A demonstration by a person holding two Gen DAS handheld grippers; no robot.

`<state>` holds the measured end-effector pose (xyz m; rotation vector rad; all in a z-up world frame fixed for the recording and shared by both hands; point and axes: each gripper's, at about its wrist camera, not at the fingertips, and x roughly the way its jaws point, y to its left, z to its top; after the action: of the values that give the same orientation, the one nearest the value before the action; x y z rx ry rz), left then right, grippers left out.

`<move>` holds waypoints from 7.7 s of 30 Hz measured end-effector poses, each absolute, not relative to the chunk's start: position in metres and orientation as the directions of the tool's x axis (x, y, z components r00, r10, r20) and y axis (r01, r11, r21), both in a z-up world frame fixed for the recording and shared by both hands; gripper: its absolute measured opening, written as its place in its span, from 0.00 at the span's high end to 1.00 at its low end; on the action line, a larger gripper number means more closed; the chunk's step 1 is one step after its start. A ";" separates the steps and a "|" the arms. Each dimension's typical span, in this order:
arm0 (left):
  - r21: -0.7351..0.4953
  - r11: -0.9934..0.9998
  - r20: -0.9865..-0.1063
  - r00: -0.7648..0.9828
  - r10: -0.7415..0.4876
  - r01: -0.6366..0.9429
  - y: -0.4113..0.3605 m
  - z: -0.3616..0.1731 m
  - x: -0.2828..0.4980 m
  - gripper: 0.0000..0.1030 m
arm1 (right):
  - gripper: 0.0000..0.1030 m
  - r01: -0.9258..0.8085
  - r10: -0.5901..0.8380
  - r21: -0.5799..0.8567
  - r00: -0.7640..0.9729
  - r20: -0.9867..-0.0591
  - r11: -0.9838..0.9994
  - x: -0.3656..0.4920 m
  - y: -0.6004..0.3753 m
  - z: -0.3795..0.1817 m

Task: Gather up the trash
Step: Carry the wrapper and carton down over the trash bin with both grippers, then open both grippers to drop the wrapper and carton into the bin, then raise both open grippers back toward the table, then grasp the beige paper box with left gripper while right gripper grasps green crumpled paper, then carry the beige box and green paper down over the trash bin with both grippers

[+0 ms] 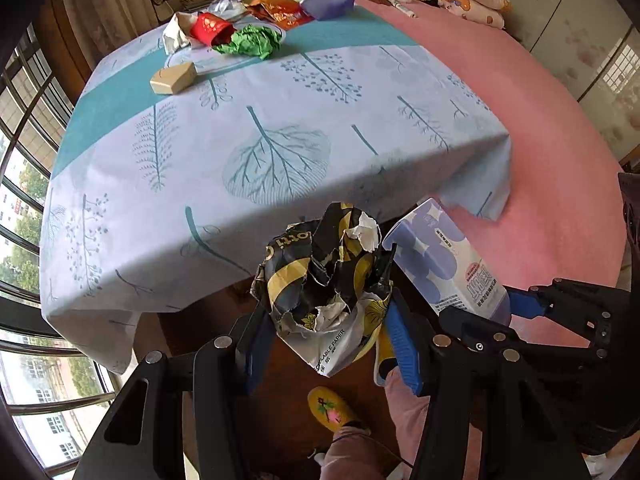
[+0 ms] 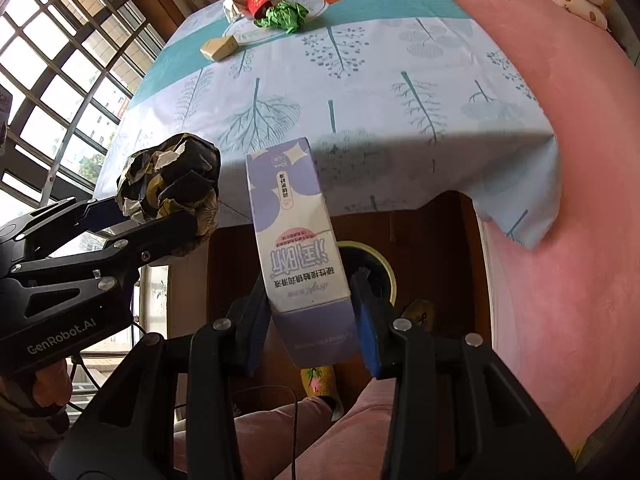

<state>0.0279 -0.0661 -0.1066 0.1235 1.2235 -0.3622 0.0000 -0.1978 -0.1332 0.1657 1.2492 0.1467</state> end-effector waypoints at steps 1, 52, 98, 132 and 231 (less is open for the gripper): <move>-0.104 0.936 -0.940 0.275 -0.204 0.337 -0.069 -0.118 0.027 0.49 | 0.66 -0.005 0.200 0.208 0.293 -0.935 0.978 -0.002 -0.200 -0.144; -0.065 0.990 -0.941 0.324 -0.103 0.125 -0.042 -0.238 0.026 0.06 | 0.39 0.183 0.223 0.270 0.240 -0.945 0.945 0.005 -0.242 -0.320; -0.029 0.998 -0.731 0.680 -0.064 0.062 0.061 0.088 0.095 0.06 | 0.38 -0.113 0.192 0.155 0.612 -0.767 0.981 0.077 -0.154 0.033; 0.027 0.999 -0.930 0.367 0.033 -0.021 0.030 -0.108 0.374 0.06 | 0.38 -0.488 0.323 0.107 0.382 -0.866 0.866 0.406 -0.126 -0.144; -0.087 0.985 -0.960 0.252 -0.123 0.151 -0.051 -0.246 -0.008 0.39 | 0.75 0.081 0.219 0.243 0.230 -0.948 0.967 -0.014 -0.182 -0.274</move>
<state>-0.0083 -0.0515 -0.2458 0.0243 1.3033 -0.1862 -0.0144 -0.1822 -0.2740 0.2619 1.3401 0.0966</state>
